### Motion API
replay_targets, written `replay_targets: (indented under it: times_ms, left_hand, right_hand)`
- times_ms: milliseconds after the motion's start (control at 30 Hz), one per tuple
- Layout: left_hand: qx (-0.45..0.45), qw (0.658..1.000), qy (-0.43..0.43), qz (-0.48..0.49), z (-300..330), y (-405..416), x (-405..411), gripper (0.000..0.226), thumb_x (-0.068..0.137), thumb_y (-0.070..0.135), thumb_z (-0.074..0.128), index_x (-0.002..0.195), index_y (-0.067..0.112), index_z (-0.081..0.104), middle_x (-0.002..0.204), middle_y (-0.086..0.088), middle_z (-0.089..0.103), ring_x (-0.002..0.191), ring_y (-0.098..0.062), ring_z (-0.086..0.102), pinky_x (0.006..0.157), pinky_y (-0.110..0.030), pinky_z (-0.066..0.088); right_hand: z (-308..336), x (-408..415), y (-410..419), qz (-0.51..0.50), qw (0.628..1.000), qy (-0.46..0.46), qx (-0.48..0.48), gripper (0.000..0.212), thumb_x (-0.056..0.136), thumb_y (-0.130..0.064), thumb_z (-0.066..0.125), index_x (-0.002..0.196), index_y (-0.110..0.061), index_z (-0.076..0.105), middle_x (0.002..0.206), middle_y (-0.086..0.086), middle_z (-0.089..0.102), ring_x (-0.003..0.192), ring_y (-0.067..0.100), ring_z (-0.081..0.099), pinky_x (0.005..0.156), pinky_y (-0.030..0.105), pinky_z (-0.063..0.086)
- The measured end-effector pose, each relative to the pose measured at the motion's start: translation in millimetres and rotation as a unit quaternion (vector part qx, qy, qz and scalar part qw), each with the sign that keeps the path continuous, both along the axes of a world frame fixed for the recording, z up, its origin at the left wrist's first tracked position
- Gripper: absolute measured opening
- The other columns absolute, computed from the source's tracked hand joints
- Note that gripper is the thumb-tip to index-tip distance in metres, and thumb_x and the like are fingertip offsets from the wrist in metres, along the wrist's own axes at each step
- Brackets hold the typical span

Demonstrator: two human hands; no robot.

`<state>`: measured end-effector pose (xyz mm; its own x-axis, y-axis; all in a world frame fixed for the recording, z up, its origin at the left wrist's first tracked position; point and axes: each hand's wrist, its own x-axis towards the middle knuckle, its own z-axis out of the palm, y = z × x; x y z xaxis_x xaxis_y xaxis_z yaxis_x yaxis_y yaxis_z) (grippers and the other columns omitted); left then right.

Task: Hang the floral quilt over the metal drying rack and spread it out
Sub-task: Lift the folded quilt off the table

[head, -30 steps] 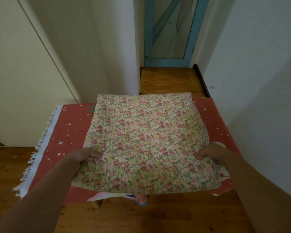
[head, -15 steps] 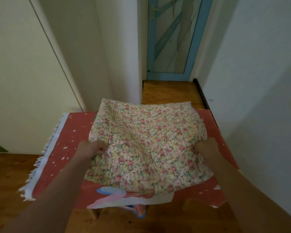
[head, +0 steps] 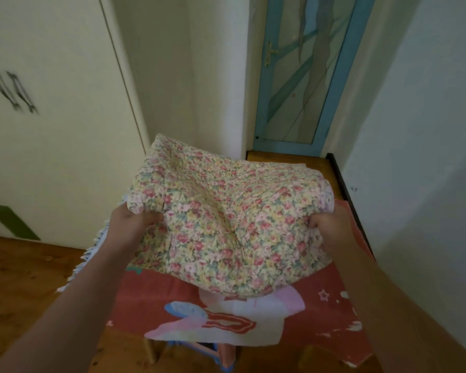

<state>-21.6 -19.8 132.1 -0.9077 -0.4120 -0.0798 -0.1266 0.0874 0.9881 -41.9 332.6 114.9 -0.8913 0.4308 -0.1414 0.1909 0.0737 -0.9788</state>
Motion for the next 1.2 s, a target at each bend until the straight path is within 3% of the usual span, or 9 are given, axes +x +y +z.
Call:
replay_targets:
  times_ms: [333,467,533,667,733,800,867,967,1200]
  left_hand:
    - [-0.021,0.996,0.058,0.060,47,-40,24,0.033,0.066,-0.003,0.069,0.092,0.016,0.063,0.087,-0.005,0.062,0.066,-0.011,0.056,0.060,-0.023,0.042]
    - [-0.009,0.996,0.062,0.070,56,-71,27,0.035,0.065,-0.001,0.070,0.095,0.016,0.061,0.091,-0.007,0.062,0.070,-0.017,0.058,0.066,-0.028,0.044]
    - [-0.009,0.995,0.060,0.080,59,-90,28,0.039,0.064,0.002,0.072,0.099,0.015,0.061,0.096,-0.007,0.062,0.078,-0.025,0.059,0.072,-0.034,0.046]
    - [-0.011,0.991,0.066,0.116,65,-137,32,0.048,0.061,0.007,0.073,0.107,0.014,0.061,0.101,-0.007,0.062,0.085,-0.029,0.058,0.073,-0.038,0.048]
    - [-0.008,0.989,0.074,0.127,69,-164,36,0.050,0.063,0.007,0.072,0.111,0.012,0.061,0.101,-0.006,0.062,0.080,-0.024,0.058,0.065,-0.031,0.047]
    - [0.002,0.988,0.081,0.135,71,-191,43,0.050,0.063,0.006,0.072,0.111,0.012,0.061,0.102,-0.007,0.062,0.083,-0.025,0.059,0.067,-0.034,0.049]
    - [0.002,0.985,0.080,0.152,73,-219,54,0.043,0.062,0.007,0.072,0.103,0.017,0.062,0.099,-0.005,0.064,0.085,-0.027,0.060,0.072,-0.039,0.050]
    - [0.011,0.975,0.093,0.199,75,-264,76,0.040,0.063,0.007,0.073,0.097,0.021,0.060,0.085,0.007,0.062,0.077,-0.018,0.059,0.061,-0.030,0.046]
    - [-0.004,0.948,0.123,0.295,85,-352,135,0.040,0.062,0.002,0.072,0.095,0.021,0.060,0.084,0.011,0.061,0.075,-0.010,0.058,0.054,-0.025,0.043]
  right_hand:
    - [41,-11,-60,0.051,0.995,0.076,-0.047,0.046,0.062,0.023,0.045,0.091,-0.007,0.066,0.075,0.000,0.058,0.070,0.014,0.053,0.058,0.023,0.042]
    - [57,-14,-90,0.082,0.990,0.100,-0.050,0.047,0.063,0.022,0.047,0.072,-0.022,0.062,0.075,-0.003,0.059,0.069,0.010,0.053,0.052,0.022,0.038]
    - [63,-15,-105,0.127,0.984,0.115,-0.045,0.045,0.062,0.020,0.048,0.076,-0.021,0.063,0.078,-0.002,0.062,0.072,0.011,0.057,0.054,0.022,0.041]
    - [78,-21,-149,0.255,0.954,0.140,-0.072,0.039,0.050,0.002,0.066,0.084,-0.018,0.068,0.080,0.000,0.073,0.078,0.019,0.069,0.061,0.029,0.055]
    - [85,-25,-178,0.306,0.936,0.156,-0.073,0.038,0.047,-0.014,0.083,0.082,-0.020,0.070,0.080,-0.005,0.075,0.077,0.015,0.071,0.058,0.024,0.056]
    - [90,-28,-210,0.321,0.930,0.171,-0.059,0.029,0.052,-0.026,0.082,0.079,-0.023,0.071,0.078,-0.011,0.075,0.075,0.010,0.071,0.055,0.018,0.053]
    - [91,-34,-242,0.327,0.926,0.179,-0.050,0.019,0.061,-0.020,0.081,0.076,-0.025,0.071,0.075,-0.015,0.074,0.071,0.006,0.070,0.053,0.015,0.052]
    - [90,-41,-299,0.348,0.918,0.187,-0.040,0.019,0.071,-0.007,0.075,0.075,-0.024,0.067,0.066,-0.018,0.071,0.062,-0.001,0.067,0.051,0.011,0.050]
    - [88,-51,-429,0.414,0.885,0.206,-0.057,0.023,0.074,0.001,0.069,0.080,-0.021,0.065,0.069,-0.014,0.072,0.064,0.000,0.066,0.058,0.017,0.052]
